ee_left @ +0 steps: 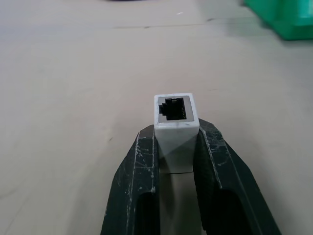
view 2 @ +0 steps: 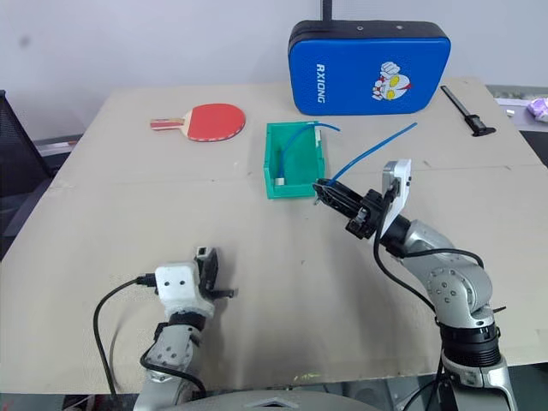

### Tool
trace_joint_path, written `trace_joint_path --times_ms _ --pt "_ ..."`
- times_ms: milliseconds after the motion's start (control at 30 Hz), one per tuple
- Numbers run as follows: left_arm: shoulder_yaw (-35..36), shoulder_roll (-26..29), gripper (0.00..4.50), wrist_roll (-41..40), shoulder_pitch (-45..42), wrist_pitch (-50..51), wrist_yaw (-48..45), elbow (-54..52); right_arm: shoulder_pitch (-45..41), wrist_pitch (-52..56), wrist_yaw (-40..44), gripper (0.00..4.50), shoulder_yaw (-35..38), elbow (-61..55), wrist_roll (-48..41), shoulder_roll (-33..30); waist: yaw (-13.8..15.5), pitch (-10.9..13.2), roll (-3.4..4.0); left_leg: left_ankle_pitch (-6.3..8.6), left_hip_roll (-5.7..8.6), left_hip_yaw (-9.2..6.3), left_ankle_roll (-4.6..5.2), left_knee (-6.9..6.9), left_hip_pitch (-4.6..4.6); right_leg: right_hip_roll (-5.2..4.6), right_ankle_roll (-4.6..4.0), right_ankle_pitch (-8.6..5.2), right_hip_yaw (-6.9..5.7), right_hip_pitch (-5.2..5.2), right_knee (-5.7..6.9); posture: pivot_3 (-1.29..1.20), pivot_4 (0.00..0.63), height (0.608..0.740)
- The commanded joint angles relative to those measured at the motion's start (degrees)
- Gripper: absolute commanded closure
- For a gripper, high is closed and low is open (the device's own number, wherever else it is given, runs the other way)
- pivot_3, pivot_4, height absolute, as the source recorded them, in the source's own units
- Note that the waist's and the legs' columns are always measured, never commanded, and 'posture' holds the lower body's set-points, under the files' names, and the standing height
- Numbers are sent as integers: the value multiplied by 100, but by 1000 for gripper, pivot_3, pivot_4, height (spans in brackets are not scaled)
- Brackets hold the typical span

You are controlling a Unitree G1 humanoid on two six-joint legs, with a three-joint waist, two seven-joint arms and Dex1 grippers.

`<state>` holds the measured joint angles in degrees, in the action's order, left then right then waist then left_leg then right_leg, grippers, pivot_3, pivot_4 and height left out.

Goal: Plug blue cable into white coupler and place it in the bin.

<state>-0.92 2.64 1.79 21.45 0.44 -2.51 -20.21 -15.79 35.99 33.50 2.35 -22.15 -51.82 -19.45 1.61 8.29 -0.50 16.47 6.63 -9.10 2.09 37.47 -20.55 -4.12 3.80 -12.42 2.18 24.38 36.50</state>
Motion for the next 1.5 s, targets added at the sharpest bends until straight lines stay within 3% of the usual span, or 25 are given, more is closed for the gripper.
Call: trace_joint_path --times_ms 33,333,500,1500 --pt "-75 361 4168 -169 -706 226 -535 115 -400 -128 -58 4500 -374 -343 358 96 4 2 -3 -1 -2 -6 -1 0 -1 1 -6 5 -11 0 3 0 150 740" --pt "-682 410 4168 -7 -2935 893 -901 159 -1567 -1562 -405 4500 -1733 421 2821 678 -100 -7 -19 -44 -15 -29 -72 3 -8 11 -27 32 -45 3 3 0 150 740" --pt "-947 275 4168 57 -3318 943 -896 176 -1759 -2410 -508 4500 -2070 1115 3891 820 -111 -7 -19 -41 -14 -4 -67 -7 -26 5 -28 32 -62 35 -4 0 150 740" --pt "-1012 232 4168 230 -2997 928 -704 56 -1386 -2512 -299 4500 -2124 1564 4573 1150 -194 -7 -19 -41 -21 7 -67 -8 -19 9 -37 37 -57 39 7 0 150 740"
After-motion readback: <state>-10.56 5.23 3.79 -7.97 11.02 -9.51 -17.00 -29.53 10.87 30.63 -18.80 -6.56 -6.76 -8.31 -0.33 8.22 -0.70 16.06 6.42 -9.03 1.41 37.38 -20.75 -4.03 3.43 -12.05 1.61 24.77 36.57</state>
